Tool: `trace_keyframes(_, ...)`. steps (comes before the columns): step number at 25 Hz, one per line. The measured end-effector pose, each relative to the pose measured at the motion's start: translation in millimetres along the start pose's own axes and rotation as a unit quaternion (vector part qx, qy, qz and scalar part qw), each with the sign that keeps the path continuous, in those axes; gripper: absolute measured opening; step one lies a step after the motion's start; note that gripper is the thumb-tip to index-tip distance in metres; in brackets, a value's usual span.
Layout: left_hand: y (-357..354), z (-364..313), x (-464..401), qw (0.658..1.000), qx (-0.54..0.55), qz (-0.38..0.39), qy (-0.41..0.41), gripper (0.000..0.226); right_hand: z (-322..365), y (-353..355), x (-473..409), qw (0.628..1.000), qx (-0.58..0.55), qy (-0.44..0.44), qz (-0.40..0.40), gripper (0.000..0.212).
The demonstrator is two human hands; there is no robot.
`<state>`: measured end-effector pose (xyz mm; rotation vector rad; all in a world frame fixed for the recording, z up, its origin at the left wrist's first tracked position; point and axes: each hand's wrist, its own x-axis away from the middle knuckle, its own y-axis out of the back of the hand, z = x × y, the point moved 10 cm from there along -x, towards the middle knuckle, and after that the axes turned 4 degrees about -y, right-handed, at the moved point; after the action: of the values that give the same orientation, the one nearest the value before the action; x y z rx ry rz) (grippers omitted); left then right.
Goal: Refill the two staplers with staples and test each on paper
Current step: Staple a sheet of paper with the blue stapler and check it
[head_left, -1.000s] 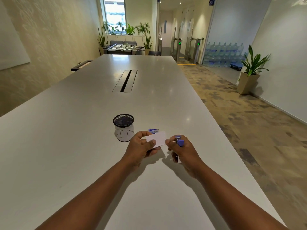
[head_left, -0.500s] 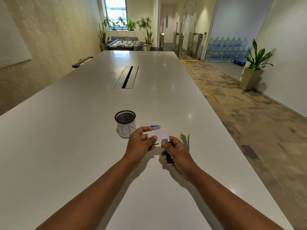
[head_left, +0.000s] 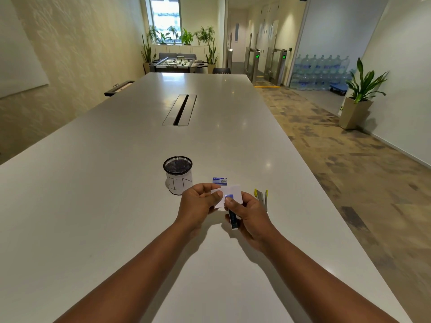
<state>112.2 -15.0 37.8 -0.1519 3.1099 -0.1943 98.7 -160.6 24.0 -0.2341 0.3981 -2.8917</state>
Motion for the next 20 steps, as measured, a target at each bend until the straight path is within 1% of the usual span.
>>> trace_keyframes(3, 0.1, -0.9, 0.7, 1.0, -0.005, -0.002, 0.001, 0.009, -2.2, 1.0, -2.4, 1.0, -0.009, -0.004, -0.007, 0.049)
trace_keyframes(6, -1.2, 0.9, 1.9, 1.0, 0.004, 0.003, 0.011, 0.011, -4.8, 6.0, -4.0, 0.999, 0.0, -0.012, -0.037, 0.052)
trace_keyframes(10, -1.9, 3.8, 4.2, 1.0, 0.009, 0.003, 0.013, 0.013, -7.8, 12.6, -6.0, 0.997, 0.005, -0.013, -0.07, 0.037)
trace_keyframes(13, -0.4, 5.4, 0.4, 1.0, 0.01, 0.001, 0.017, 0.011, -10.7, 9.1, -6.2, 0.997, 0.009, -0.024, -0.072, 0.038)
trace_keyframes(16, 7.1, 8.7, -7.3, 0.999, 0.016, -0.032, 0.028, 0.01, -11.1, 2.2, -7.2, 0.998, 0.003, -0.028, -0.054, 0.044)
trace_keyframes(17, 11.1, 9.3, -10.0, 0.998, 0.016, -0.051, 0.028, 0.009, -11.6, 4.8, -7.9, 0.998, 0.007, -0.031, -0.063, 0.041)
trace_keyframes(20, 24.4, 12.2, -17.5, 0.993, 0.002, -0.116, 0.028, 0.008, -14.8, 22.9, -11.0, 0.991, 0.045, -0.047, -0.113, 0.022)
